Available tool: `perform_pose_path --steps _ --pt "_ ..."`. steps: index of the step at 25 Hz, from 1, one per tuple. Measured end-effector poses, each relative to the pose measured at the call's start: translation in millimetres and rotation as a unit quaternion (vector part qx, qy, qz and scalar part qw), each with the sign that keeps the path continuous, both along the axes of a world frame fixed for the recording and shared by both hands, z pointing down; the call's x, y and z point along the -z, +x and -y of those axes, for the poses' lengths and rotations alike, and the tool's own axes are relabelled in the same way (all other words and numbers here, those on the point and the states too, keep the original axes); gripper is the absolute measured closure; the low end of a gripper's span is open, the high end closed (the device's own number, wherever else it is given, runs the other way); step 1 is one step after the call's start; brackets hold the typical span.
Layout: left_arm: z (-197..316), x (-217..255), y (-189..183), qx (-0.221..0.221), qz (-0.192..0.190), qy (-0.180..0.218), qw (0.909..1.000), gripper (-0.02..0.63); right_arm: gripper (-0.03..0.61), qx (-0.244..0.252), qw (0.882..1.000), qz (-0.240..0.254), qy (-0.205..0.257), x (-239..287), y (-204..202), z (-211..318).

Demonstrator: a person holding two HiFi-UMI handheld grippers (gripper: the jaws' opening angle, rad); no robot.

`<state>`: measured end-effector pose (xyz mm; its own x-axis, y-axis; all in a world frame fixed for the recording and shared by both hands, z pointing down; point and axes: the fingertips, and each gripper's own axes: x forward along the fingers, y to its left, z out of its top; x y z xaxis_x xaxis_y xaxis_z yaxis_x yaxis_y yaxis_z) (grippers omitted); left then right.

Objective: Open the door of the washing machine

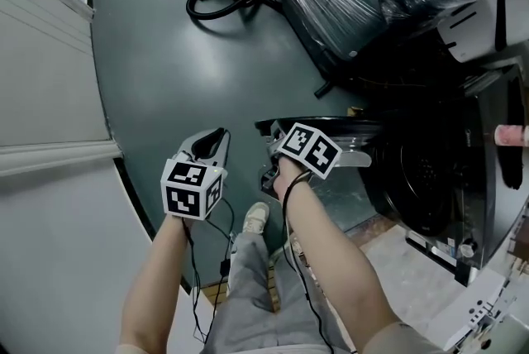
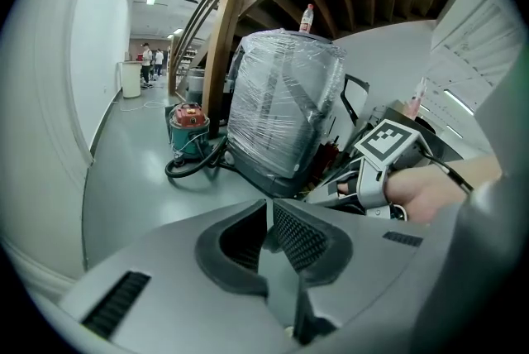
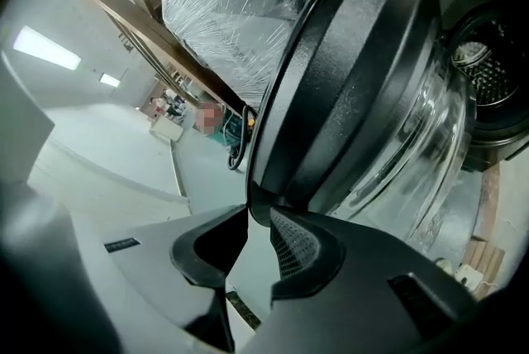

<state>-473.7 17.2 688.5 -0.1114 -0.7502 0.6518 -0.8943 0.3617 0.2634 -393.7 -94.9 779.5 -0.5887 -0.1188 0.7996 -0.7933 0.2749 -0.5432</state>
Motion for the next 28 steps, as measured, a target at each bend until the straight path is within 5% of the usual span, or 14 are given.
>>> perform_pose_path --steps 2,3,13,28 --pt "3 5 -4 0.004 0.0 0.004 1.0 0.574 0.471 -0.011 1.0 -0.016 0.005 -1 -2 9" --pt "4 7 -5 0.006 -0.001 0.005 1.0 0.574 0.554 -0.014 0.999 -0.03 0.01 -3 1 14" --pt "12 22 14 -0.003 0.005 -0.004 1.0 0.574 0.523 0.022 0.998 -0.026 0.045 10 40 43" --pt "45 137 78 -0.036 0.046 0.04 0.9975 0.574 0.532 0.101 0.982 0.042 0.156 166 107 60"
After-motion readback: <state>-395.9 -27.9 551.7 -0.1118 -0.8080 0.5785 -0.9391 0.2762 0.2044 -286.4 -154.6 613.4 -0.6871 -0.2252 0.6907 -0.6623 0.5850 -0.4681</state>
